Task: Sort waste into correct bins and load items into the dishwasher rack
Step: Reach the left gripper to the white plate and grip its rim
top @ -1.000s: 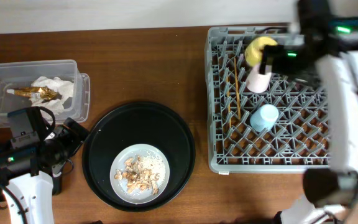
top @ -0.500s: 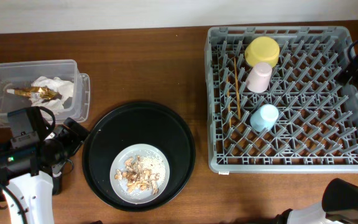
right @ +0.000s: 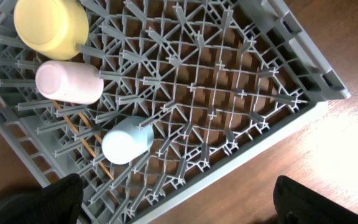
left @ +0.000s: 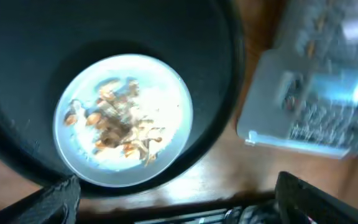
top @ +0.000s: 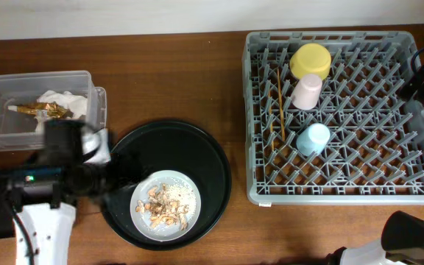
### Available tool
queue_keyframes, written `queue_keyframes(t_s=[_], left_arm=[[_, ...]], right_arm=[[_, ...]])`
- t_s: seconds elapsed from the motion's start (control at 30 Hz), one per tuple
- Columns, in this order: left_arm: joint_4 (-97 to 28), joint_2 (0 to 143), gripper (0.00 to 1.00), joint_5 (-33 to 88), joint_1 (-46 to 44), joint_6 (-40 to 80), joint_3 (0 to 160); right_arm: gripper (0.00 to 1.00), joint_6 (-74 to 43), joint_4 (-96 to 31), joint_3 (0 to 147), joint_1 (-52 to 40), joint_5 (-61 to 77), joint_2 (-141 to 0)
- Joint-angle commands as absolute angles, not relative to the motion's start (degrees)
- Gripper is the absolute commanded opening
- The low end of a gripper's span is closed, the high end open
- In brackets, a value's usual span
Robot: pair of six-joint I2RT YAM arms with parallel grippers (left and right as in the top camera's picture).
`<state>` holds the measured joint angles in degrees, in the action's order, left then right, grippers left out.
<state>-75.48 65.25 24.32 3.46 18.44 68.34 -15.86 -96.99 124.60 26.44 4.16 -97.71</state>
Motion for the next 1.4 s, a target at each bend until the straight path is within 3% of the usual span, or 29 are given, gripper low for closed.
queue_keyframes(t_s=[0.0,0.13,0.23,0.43,0.47,0.5,0.53,0.7,0.83,0.97,1.03,1.1,1.27,1.37], left_arm=[[-80.86,64.25,0.99,-1.3,-11.14,31.0,77.43],[-81.36,69.58,0.99,-2.96,-29.15,42.63,77.3],[-83.31,80.05,0.99,-13.45,-41.3,54.89,77.3],[-70.96,103.04,0.99,-7.81,-41.85,58.92,77.3],[-69.04,105.19,0.96,-7.7,-41.85,59.0,77.3],[-67.88,107.28,0.78,-7.77,-41.85,62.54,77.3],[-67.79,108.71,0.73,-7.73,-41.85,63.86,77.23],[-67.53,109.93,0.66,-4.71,-35.09,63.33,76.4],[-64.18,110.04,0.63,-2.33,-36.49,63.37,74.96],[-62.15,111.53,0.5,-2.7,-37.23,63.44,74.85],[-62.35,114.21,0.39,-2.68,-37.34,63.44,74.85],[-62.3,114.21,0.36,-2.94,-37.34,63.44,74.85],[-62.39,114.32,0.14,-2.92,-37.5,63.59,74.81],[-62.63,114.32,0.14,-2.92,-38.11,63.59,74.81]], right_arm=[[0.99,-15.51,-97.12,124.4,26.65,3.86,-97.89],[0.98,-15.49,-97.14,124.4,26.65,3.86,-97.89],[0.98,-15.49,-97.12,124.4,26.65,3.88,-97.89],[0.98,-15.49,-97.12,124.4,26.65,3.88,-97.89],[0.98,-15.51,-97.12,124.38,26.65,3.86,-97.89],[0.98,-15.51,-97.14,124.4,26.65,3.86,-97.89],[0.98,-15.49,-97.14,124.4,26.65,3.86,-97.89],[0.98,-15.49,-97.14,124.4,26.65,3.86,-97.89],[0.98,-15.51,-97.14,124.4,26.65,3.86,-97.89],[0.98,-15.51,-97.12,124.4,26.65,3.86,-97.89],[0.98,-15.49,-97.14,124.4,26.65,3.86,-97.89],[0.98,-15.49,-97.14,124.4,26.65,3.86,-97.89],[0.99,-15.49,-97.12,124.4,26.65,3.86,-97.89],[0.98,-15.49,-97.12,124.4,26.65,3.86,-97.89]])
